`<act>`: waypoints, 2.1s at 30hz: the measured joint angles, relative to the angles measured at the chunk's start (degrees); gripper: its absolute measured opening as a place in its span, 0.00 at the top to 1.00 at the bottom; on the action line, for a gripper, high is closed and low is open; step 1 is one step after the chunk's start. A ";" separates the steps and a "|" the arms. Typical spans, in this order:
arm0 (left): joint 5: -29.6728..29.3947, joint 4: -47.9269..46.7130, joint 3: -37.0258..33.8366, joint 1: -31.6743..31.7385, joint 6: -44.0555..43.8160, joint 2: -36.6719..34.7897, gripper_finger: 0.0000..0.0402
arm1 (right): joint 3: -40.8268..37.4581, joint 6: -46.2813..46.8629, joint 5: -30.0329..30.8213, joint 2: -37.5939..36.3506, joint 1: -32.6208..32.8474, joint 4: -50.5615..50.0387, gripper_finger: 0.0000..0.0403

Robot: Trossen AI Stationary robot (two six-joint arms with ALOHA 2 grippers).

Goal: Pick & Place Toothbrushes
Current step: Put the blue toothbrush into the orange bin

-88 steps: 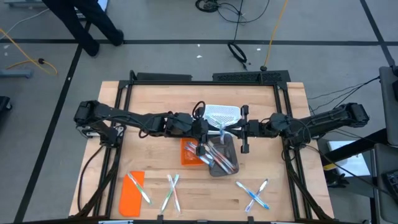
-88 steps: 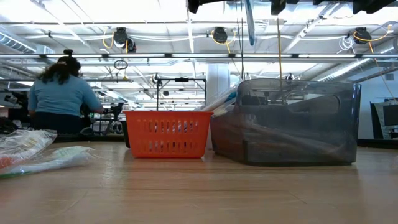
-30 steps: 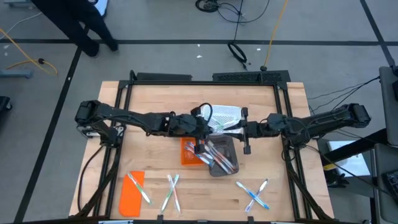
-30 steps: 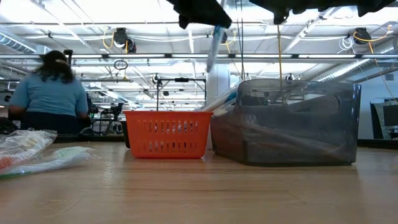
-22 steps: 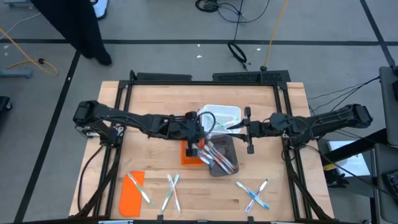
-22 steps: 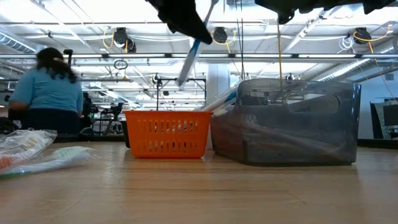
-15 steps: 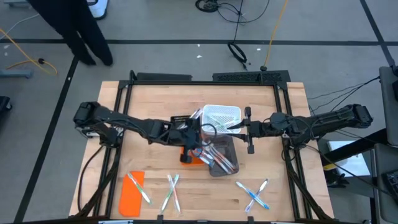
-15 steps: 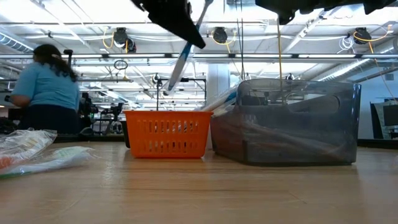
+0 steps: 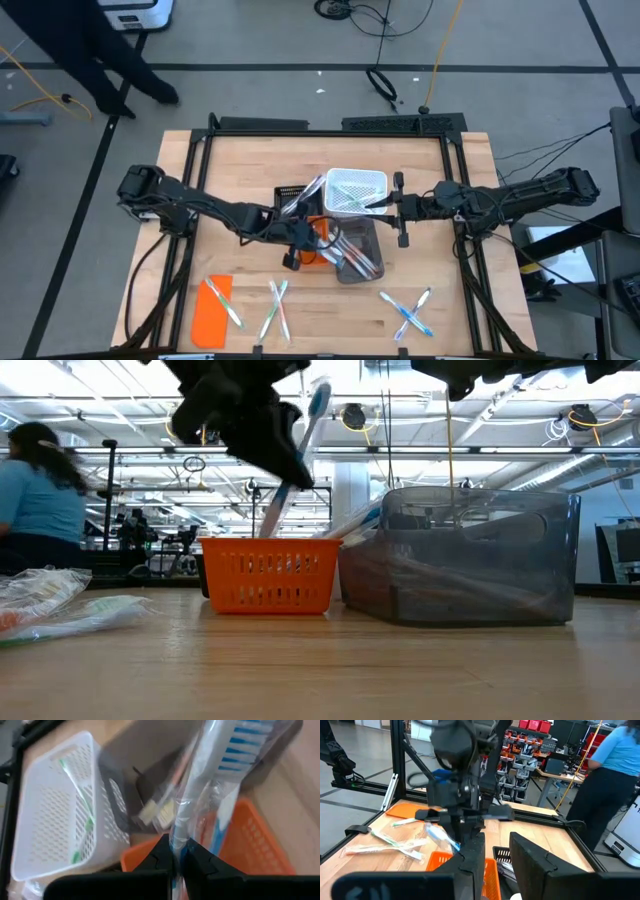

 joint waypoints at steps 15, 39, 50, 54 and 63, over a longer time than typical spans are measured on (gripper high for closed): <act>-0.03 2.27 -3.49 0.14 1.66 0.00 0.80 | 0.00 -0.39 -0.04 0.00 0.00 -0.06 0.81; -2.59 7.00 -3.46 0.34 -4.06 0.00 0.67 | 0.02 23.85 -6.78 1.52 4.99 -23.08 0.81; -2.59 8.70 -3.46 0.34 -4.20 0.00 0.67 | 0.02 36.70 -6.47 6.21 18.86 -24.96 0.81; -2.59 9.32 -3.46 0.34 -4.87 0.00 0.67 | 0.02 44.24 -6.47 10.74 23.70 -24.86 0.81; -2.61 9.88 -3.46 0.36 -5.81 0.00 0.67 | 0.04 60.41 -6.25 17.54 31.18 -23.78 0.81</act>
